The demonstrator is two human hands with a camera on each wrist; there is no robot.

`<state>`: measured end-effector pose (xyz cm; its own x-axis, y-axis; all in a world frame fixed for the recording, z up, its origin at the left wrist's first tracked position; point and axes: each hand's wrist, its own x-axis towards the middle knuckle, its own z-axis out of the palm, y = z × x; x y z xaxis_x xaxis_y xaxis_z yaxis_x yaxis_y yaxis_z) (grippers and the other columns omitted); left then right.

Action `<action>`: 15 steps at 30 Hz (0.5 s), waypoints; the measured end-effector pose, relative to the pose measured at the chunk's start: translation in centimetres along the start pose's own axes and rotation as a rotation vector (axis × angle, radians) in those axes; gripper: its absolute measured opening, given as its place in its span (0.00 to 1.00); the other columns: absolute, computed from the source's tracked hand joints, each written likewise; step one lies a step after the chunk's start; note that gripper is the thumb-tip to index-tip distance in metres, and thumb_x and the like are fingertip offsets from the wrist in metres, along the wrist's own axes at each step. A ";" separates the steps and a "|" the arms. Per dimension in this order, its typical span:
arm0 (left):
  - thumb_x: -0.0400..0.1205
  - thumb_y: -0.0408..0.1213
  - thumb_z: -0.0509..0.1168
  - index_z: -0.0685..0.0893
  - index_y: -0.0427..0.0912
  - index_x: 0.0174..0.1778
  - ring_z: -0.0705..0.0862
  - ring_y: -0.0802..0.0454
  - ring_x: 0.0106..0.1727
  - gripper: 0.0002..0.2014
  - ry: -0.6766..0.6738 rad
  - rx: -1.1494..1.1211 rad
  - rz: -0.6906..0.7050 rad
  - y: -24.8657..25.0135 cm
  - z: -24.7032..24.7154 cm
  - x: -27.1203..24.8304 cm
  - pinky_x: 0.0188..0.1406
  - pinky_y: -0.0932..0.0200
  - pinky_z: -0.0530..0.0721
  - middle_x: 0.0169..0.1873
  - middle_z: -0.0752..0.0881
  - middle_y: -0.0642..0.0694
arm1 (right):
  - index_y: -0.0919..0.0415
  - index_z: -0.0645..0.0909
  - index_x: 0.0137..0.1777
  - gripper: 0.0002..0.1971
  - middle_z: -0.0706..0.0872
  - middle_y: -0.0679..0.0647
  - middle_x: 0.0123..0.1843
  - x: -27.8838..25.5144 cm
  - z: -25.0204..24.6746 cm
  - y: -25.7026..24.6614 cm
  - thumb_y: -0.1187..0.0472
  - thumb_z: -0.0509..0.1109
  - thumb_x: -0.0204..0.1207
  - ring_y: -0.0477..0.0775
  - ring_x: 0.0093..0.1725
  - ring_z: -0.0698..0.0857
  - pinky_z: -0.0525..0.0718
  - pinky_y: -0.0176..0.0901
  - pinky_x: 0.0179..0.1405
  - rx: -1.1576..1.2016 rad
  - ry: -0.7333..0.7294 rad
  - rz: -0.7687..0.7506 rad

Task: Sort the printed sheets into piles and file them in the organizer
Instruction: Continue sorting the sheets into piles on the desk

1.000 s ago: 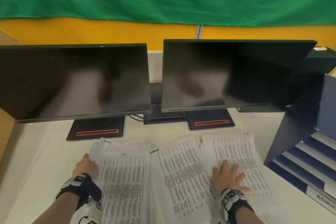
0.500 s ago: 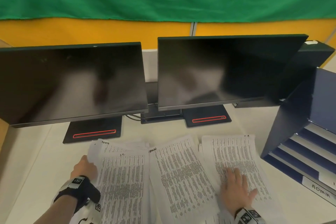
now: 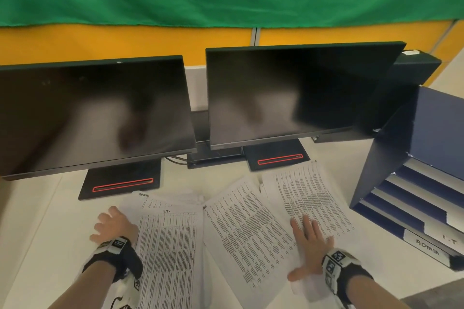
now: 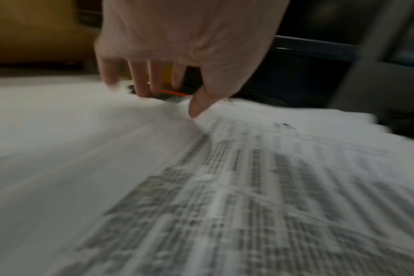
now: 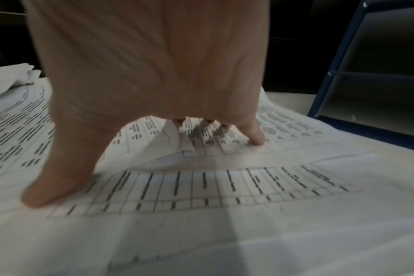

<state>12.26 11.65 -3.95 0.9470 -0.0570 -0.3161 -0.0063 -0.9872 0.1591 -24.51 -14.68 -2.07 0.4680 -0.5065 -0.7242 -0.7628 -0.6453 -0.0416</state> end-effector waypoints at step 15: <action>0.82 0.35 0.57 0.69 0.49 0.72 0.75 0.49 0.69 0.21 -0.094 0.139 0.964 18.4 6.3 -8.7 0.79 0.44 0.48 0.63 0.80 0.50 | 0.43 0.39 0.82 0.41 0.36 0.53 0.85 -0.5 0.8 0.8 0.65 0.60 0.78 0.59 0.84 0.38 0.45 0.75 0.78 0.226 0.254 0.115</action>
<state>1.93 -6.94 -4.16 0.4865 -0.8543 -0.1830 -0.8077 -0.5196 0.2786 -25.73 -14.50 -2.24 0.4481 -0.7127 -0.5397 -0.8828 -0.4479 -0.1415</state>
